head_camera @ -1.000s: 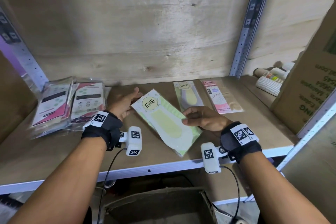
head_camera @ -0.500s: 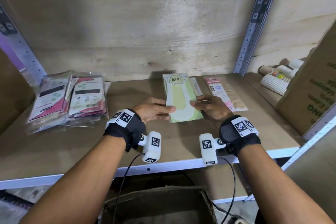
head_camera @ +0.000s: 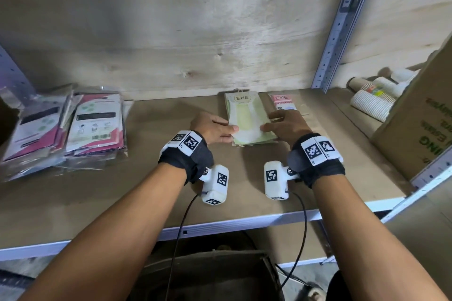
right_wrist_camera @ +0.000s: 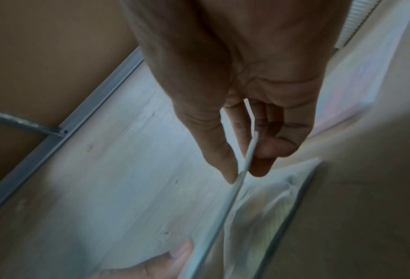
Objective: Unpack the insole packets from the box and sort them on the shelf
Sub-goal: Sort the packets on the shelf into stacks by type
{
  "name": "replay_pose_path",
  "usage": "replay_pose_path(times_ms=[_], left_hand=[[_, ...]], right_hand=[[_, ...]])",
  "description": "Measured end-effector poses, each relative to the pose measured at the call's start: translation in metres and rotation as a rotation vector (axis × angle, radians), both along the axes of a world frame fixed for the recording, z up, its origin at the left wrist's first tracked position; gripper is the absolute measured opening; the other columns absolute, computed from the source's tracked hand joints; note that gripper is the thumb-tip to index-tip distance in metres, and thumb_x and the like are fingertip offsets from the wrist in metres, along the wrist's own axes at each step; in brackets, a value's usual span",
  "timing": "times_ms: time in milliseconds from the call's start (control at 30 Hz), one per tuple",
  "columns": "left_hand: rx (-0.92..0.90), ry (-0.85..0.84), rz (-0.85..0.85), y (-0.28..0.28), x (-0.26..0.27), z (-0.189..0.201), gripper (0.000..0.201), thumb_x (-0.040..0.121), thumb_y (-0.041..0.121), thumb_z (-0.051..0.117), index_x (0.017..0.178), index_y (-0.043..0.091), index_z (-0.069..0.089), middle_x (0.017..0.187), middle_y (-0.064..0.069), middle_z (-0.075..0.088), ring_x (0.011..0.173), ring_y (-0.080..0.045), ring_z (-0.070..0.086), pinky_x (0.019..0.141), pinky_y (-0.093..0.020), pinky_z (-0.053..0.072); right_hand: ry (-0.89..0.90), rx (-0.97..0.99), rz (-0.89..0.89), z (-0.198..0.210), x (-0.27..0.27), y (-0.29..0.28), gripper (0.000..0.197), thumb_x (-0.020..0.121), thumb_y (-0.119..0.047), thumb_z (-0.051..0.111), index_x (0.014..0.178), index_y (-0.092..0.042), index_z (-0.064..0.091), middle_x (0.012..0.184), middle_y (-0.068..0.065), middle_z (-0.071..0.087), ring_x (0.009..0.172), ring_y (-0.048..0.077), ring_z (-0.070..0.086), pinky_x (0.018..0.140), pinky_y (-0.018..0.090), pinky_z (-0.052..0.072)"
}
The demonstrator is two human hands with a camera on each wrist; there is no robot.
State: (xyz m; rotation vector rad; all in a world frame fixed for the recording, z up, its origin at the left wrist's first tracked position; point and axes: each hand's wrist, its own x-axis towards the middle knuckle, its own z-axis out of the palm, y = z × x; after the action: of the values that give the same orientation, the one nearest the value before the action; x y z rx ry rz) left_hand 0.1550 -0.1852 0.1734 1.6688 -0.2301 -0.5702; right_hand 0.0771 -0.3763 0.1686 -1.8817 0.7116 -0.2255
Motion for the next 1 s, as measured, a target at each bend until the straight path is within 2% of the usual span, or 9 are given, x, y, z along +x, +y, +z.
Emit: replay_pose_path(times_ms=[100, 200, 300, 467, 567, 733, 800, 900, 1000], left_hand=[[0.006, 0.014, 0.01, -0.01, 0.002, 0.001, 0.039, 0.075, -0.007, 0.078, 0.109, -0.017, 0.061, 0.103, -0.028, 0.069, 0.066, -0.021, 0.071, 0.064, -0.025, 0.061], [0.018, 0.097, -0.008, -0.019, 0.002, 0.004, 0.012, 0.082, -0.014, 0.067, 0.091, -0.008, 0.062, 0.102, -0.028, 0.067, 0.068, -0.022, 0.067, 0.092, -0.039, 0.056], [0.069, 0.14, -0.001, -0.024, 0.0, 0.006, 0.016, 0.085, -0.017, 0.062, 0.094, -0.004, 0.06, 0.106, -0.027, 0.065, 0.099, -0.034, 0.068, 0.105, -0.038, 0.046], [0.117, 0.136, 0.025, -0.026, -0.003, 0.01, 0.031, 0.084, -0.017, 0.063, 0.115, -0.014, 0.058, 0.126, -0.033, 0.058, 0.119, -0.039, 0.06, 0.104, -0.037, 0.046], [0.123, 0.144, 0.004, -0.027, 0.0, 0.007, 0.017, 0.088, -0.018, 0.057, 0.105, -0.014, 0.061, 0.127, -0.036, 0.056, 0.121, -0.041, 0.058, 0.106, -0.04, 0.045], [0.076, 0.178, -0.09, -0.015, 0.011, 0.0, 0.034, 0.098, -0.018, 0.028, 0.13, -0.03, 0.035, 0.119, -0.043, 0.051, 0.133, -0.05, 0.04, 0.114, -0.049, 0.032], [0.082, 0.172, -0.088, -0.016, 0.01, 0.0, 0.033, 0.098, -0.017, 0.031, 0.128, -0.029, 0.039, 0.121, -0.044, 0.052, 0.128, -0.05, 0.046, 0.109, -0.046, 0.04], [0.157, 0.016, -0.017, -0.023, 0.007, -0.001, 0.028, 0.09, -0.015, 0.054, 0.117, -0.019, 0.057, 0.121, -0.035, 0.061, 0.105, -0.037, 0.067, 0.076, -0.028, 0.059], [0.163, -0.024, -0.029, -0.025, 0.005, -0.002, 0.026, 0.088, -0.015, 0.058, 0.113, -0.016, 0.059, 0.121, -0.033, 0.062, 0.111, -0.038, 0.064, 0.082, -0.033, 0.057]], right_hand=[[0.032, -0.078, -0.038, 0.004, 0.004, -0.005, 0.053, 0.069, -0.011, 0.086, 0.118, -0.008, 0.067, 0.112, 0.012, 0.07, 0.099, 0.026, 0.068, 0.09, 0.041, 0.058], [0.062, -0.145, -0.053, 0.006, 0.005, -0.007, 0.047, 0.067, -0.012, 0.087, 0.111, -0.011, 0.072, 0.108, 0.011, 0.072, 0.096, 0.024, 0.069, 0.083, 0.035, 0.06], [0.126, -0.188, -0.003, 0.007, 0.003, -0.005, 0.046, 0.071, -0.014, 0.086, 0.114, -0.01, 0.071, 0.109, 0.009, 0.07, 0.089, 0.022, 0.067, 0.059, 0.02, 0.051], [0.163, -0.205, 0.029, 0.007, 0.003, -0.005, 0.045, 0.075, -0.014, 0.083, 0.117, -0.008, 0.07, 0.12, 0.012, 0.068, 0.112, 0.025, 0.063, 0.089, 0.025, 0.048], [0.164, -0.21, 0.029, 0.008, 0.002, -0.004, 0.045, 0.076, -0.015, 0.082, 0.118, -0.009, 0.068, 0.121, 0.011, 0.067, 0.114, 0.024, 0.061, 0.094, 0.026, 0.048], [0.163, -0.225, 0.036, 0.009, 0.002, -0.003, 0.042, 0.078, -0.018, 0.081, 0.118, -0.009, 0.068, 0.122, 0.01, 0.066, 0.116, 0.024, 0.06, 0.091, 0.024, 0.045], [0.162, -0.219, 0.037, 0.009, 0.001, -0.002, 0.042, 0.078, -0.018, 0.081, 0.117, -0.009, 0.068, 0.122, 0.01, 0.067, 0.116, 0.024, 0.06, 0.092, 0.025, 0.046], [0.168, -0.22, 0.036, 0.009, 0.0, -0.002, 0.043, 0.079, -0.02, 0.08, 0.118, -0.009, 0.068, 0.122, 0.01, 0.067, 0.116, 0.023, 0.06, 0.092, 0.025, 0.046], [0.172, -0.225, 0.041, 0.011, -0.001, -0.001, 0.044, 0.079, -0.021, 0.081, 0.119, -0.01, 0.067, 0.122, 0.009, 0.066, 0.115, 0.023, 0.06, 0.092, 0.025, 0.045]])
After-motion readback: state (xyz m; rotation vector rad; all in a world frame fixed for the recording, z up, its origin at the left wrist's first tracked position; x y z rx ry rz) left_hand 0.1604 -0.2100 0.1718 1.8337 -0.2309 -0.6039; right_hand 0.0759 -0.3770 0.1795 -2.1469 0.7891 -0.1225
